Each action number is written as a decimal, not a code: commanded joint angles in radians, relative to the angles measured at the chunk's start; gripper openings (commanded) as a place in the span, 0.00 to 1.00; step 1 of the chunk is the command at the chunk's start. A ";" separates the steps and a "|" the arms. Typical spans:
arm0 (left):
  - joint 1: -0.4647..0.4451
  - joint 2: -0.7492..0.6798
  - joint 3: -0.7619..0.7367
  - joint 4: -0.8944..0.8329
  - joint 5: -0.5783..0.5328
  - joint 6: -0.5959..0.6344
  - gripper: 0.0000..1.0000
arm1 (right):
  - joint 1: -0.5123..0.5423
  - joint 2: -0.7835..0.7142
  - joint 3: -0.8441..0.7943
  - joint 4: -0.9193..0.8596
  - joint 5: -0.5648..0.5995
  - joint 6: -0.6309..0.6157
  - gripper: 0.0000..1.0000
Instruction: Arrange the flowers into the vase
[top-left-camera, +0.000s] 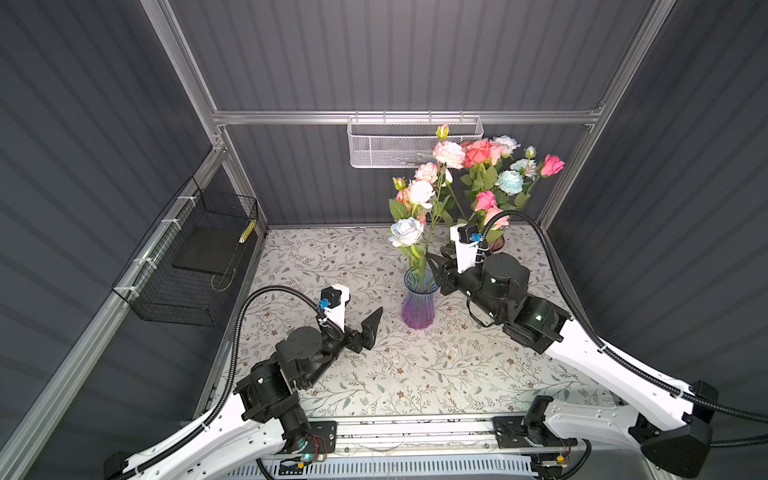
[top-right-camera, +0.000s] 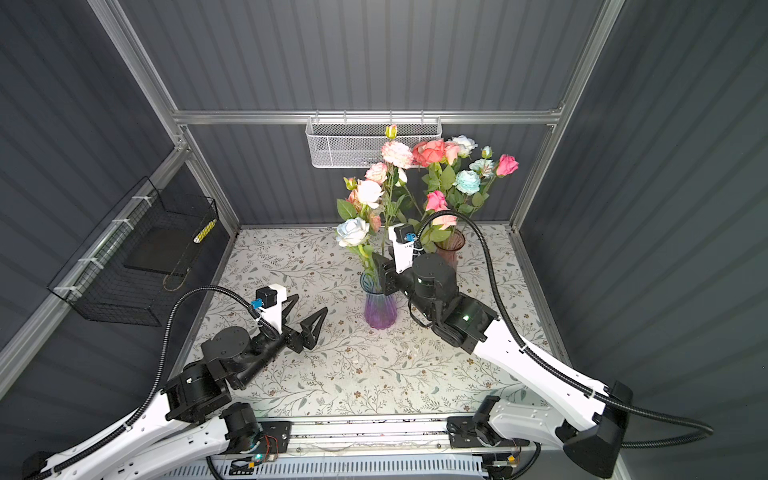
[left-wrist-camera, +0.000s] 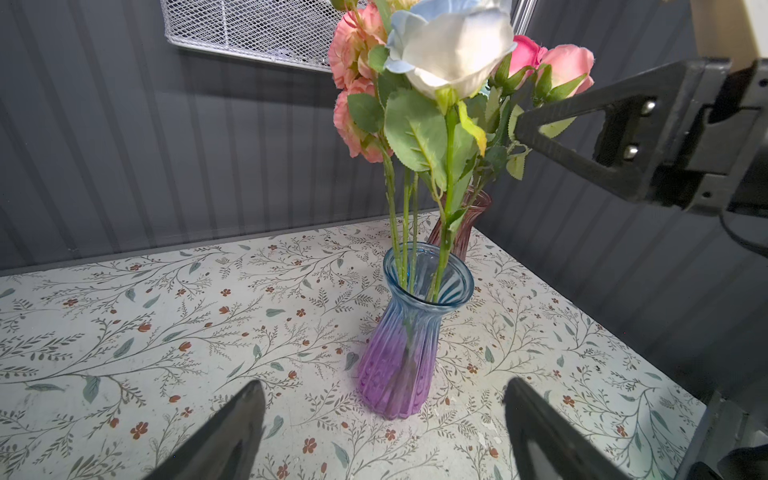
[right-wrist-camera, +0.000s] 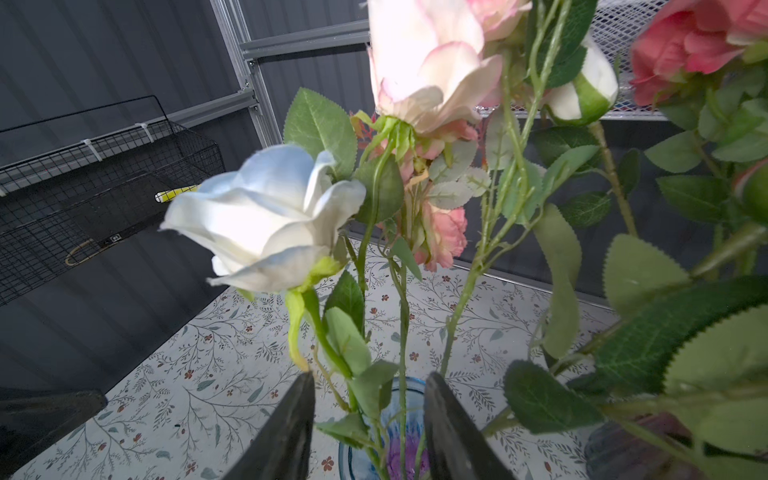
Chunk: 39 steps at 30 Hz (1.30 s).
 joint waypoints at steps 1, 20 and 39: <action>-0.004 0.008 0.068 -0.012 -0.034 0.046 0.92 | 0.008 -0.053 0.051 -0.042 0.009 -0.006 0.47; -0.004 0.107 0.427 -0.452 -0.296 -0.051 1.00 | 0.008 -0.494 -0.180 -0.139 0.329 -0.071 0.70; -0.003 0.272 0.118 -0.310 -0.663 -0.233 1.00 | 0.004 -0.249 -0.573 0.240 0.712 -0.096 0.99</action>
